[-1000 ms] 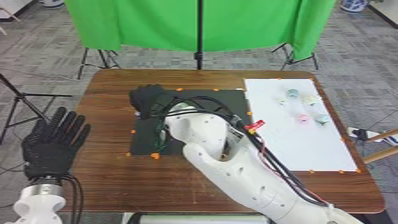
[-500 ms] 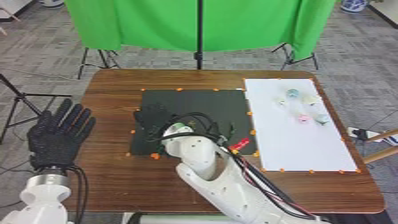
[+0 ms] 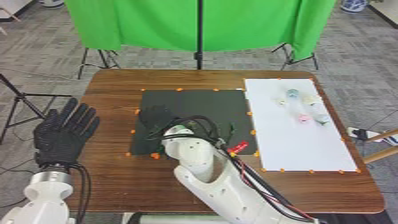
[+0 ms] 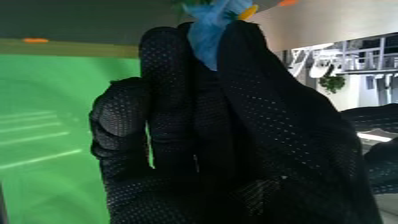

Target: Arrange flowers

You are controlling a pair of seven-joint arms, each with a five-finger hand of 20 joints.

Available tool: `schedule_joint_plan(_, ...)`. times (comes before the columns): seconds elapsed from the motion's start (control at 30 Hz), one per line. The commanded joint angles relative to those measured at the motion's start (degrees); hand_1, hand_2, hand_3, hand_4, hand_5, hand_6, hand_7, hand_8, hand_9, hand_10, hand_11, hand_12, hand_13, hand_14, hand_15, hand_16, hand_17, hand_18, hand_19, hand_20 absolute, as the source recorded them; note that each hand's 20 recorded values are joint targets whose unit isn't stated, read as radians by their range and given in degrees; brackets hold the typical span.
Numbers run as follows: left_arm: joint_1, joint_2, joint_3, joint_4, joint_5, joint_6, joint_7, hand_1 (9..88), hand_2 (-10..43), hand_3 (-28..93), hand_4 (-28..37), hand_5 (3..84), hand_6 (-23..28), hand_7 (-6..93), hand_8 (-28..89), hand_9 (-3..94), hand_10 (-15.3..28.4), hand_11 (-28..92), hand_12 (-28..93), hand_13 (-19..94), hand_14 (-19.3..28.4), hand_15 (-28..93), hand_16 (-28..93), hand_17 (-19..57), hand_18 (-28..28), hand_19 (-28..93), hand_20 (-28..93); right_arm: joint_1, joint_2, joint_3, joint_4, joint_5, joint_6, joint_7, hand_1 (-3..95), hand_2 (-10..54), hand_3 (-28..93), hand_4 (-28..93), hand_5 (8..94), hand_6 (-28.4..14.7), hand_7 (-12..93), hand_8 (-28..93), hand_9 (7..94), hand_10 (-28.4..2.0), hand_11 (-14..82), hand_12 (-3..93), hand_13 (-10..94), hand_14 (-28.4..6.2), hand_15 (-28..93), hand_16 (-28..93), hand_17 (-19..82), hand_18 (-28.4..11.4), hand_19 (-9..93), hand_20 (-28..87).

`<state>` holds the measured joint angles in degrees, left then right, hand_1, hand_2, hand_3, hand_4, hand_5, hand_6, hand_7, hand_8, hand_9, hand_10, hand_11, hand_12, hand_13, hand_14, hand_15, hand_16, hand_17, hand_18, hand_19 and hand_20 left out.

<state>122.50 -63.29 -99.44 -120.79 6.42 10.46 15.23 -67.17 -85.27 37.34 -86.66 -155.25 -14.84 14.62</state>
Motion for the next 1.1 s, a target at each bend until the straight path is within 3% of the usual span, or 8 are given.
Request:
schedule_joint_plan(0.03,-0.3,-0.3,1.14,0.97,0.5,-0.98,-1.32,32.1,12.2,75,-24.5,46.8,10.8,14.1,-9,39.1,19.4,23,11,25,21.3,47,-8,-9.0,15.9,32,16,-0.8,0.2,-1.5,-1.5,-0.6,-0.3,1.1,64.6,-9.5,65,-28,62.3,-2.5,32,-4,75.5,-11.5,9.7,38.1,67,-6.4,47,45,39,-21.3,86,42)
schedule_joint_plan(0.37,0.2,-0.73,0.7,0.8,0.43,-0.72,-1.77,32.9,10.4,75,-25.1,47.4,11.4,14.8,-9,39.4,21.0,24,11,23,23.6,50,-10,-10.7,16.3,32,15,-0.9,1.1,-2.4,-2.6,-1.1,0.6,2.8,64.5,-9.5,57,-28,54.8,-3.2,28,-17,62.1,-14.9,27.0,20.6,63,-7.6,53,42,38,-22.0,87,40)
schedule_joint_plan(0.6,0.9,-1.58,0.36,0.73,0.53,-0.86,-2.44,33.7,8.1,75,-25.0,46.1,11.3,14.4,-9,38.4,20.1,24,11,23,22.3,50,-11,-10.6,15.7,31,14,-2.0,2.6,-1.9,-7.1,4.1,-3.6,6.1,57.8,-9.5,66,-28,50.4,-6.3,20,-14,54.0,-18.0,20.5,16.8,59,-11.0,59,36,37,-23.1,89,39)
schedule_joint_plan(0.67,1.1,-1.71,0.16,0.73,0.47,-0.7,-2.63,33.5,7.8,75,-25.0,45.7,11.1,14.3,-9,38.3,19.8,24,11,23,21.8,49,-11,-10.3,15.6,31,14,-2.4,2.9,-1.4,-8.7,6.3,-3.6,7.7,51.4,-9.5,69,-28,48.4,-7.8,17,-13,51.1,-19.3,18.4,16.2,56,-13.7,62,26,36,-23.8,89,39)
schedule_joint_plan(0.83,1.2,-3.3,-0.22,0.84,0.59,-0.87,-3.68,33.0,7.6,74,-25.4,44.7,10.8,13.3,-9,37.5,19.1,23,11,24,20.3,46,-10,-8.9,15.0,30,14,-5.0,3.3,4.9,-14.1,13.9,-6.3,11.9,53.4,-9.5,55,-24,45.0,-10.0,12,-10,46.1,-22.0,15.7,15.3,53,-16.3,63,21,35,-25.1,90,37)
schedule_joint_plan(0.93,2.0,-3.87,-0.7,0.48,0.85,-1.18,-4.01,32.1,8.8,73,-25.4,44.0,10.4,11.9,-8,36.8,18.1,20,11,25,18.4,41,-8,-7.1,14.4,29,14,-6.7,6.1,10.0,-18.2,17.5,-3.1,14.4,52.8,-6.2,46,-14,41.9,-11.8,9,-9,42.5,-24.1,14.5,15.4,47,-19.5,63,19,33,-26.4,90,36)
schedule_joint_plan(1.03,2.4,-3.95,-1.05,-0.07,0.95,-1.03,-3.76,31.4,9.5,73,-25.3,43.3,9.7,10.8,-8,36.3,16.7,18,12,26,17.0,37,-6,-5.8,14.0,28,14,-7.8,9.9,15.8,-20.0,16.2,0.5,16.3,44.9,-6.8,60,-16,42.0,-11.8,9,-8,41.3,-25.2,14.0,15.3,46,-20.7,61,16,32,-26.9,90,34)
schedule_joint_plan(1.1,2.1,-3.84,-1.11,0.26,1.15,-1.33,-3.51,31.1,9.7,72,-25.4,42.9,9.3,10.6,-8,36.2,15.9,18,12,26,16.2,36,-6,-4.9,13.6,27,14,-8.2,12.1,20.1,-19.9,16.0,1.2,17.9,42.7,-7.4,66,-19,43.2,-11.6,9,-8,41.5,-25.3,13.9,15.3,45,-20.8,59,16,32,-26.8,88,32)
